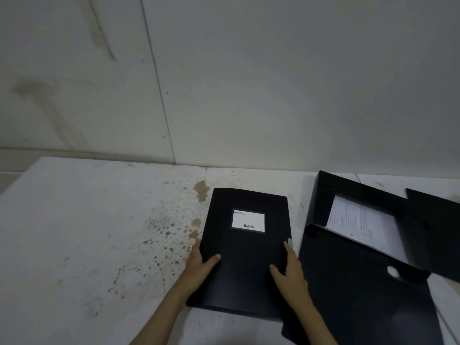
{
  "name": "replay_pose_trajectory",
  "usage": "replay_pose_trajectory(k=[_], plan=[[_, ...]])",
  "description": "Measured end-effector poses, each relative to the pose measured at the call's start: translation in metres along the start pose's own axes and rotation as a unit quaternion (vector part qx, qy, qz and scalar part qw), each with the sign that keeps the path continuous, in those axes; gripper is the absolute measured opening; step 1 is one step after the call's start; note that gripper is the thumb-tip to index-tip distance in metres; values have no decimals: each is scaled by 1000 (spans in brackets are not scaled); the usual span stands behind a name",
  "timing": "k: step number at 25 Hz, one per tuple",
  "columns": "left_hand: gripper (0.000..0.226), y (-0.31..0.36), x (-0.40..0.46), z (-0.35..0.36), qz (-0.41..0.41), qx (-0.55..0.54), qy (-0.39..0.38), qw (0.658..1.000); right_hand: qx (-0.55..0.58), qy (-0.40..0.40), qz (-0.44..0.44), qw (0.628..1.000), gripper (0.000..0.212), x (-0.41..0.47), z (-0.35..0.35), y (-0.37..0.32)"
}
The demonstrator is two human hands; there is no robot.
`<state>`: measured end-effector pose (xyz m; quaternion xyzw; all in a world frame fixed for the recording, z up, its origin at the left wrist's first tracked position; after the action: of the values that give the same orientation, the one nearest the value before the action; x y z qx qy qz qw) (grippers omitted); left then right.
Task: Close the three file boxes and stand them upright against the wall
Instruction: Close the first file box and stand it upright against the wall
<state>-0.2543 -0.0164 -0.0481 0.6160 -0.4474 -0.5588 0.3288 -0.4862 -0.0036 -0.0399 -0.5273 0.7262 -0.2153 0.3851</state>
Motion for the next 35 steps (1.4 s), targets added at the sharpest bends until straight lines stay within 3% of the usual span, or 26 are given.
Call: replay_pose_trajectory(k=[2,6,9,14,22,26,31,35], plan=[[47,5,0,-7,-33,-75,10,997,90,7,-11,996,72,-2,-5,-7],[21,10,-4,-48,-53,-181,106,976,136,-12,-27,990,77,-6,8,-34],[47,11,-12,-100,-50,-235,138,961,155,-18,-68,985,76,-8,32,-83],[62,40,-34,-233,47,-233,145,961,170,-28,-153,973,80,-21,95,-198],[54,77,-85,-410,155,-127,115,973,292,-30,-221,930,55,-41,199,-361],[67,88,-111,-480,219,-160,213,939,266,-76,-249,928,54,-45,250,-419],[48,73,-121,-532,269,-191,352,876,175,-149,-323,918,66,-44,299,-504],[56,50,-102,-542,262,-137,432,852,117,-144,-459,869,80,-63,326,-571]])
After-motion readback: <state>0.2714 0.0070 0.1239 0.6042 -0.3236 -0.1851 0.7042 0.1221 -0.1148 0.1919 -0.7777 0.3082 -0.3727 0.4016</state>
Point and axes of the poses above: each hand's wrist, its own x-axis towards the middle knuckle, its own z-axis out of the palm, y = z × x, the point moved 5 cm from there along x, towards the middle knuckle, and after that the axes turned 1 degree about z, right-handed, at the moved point
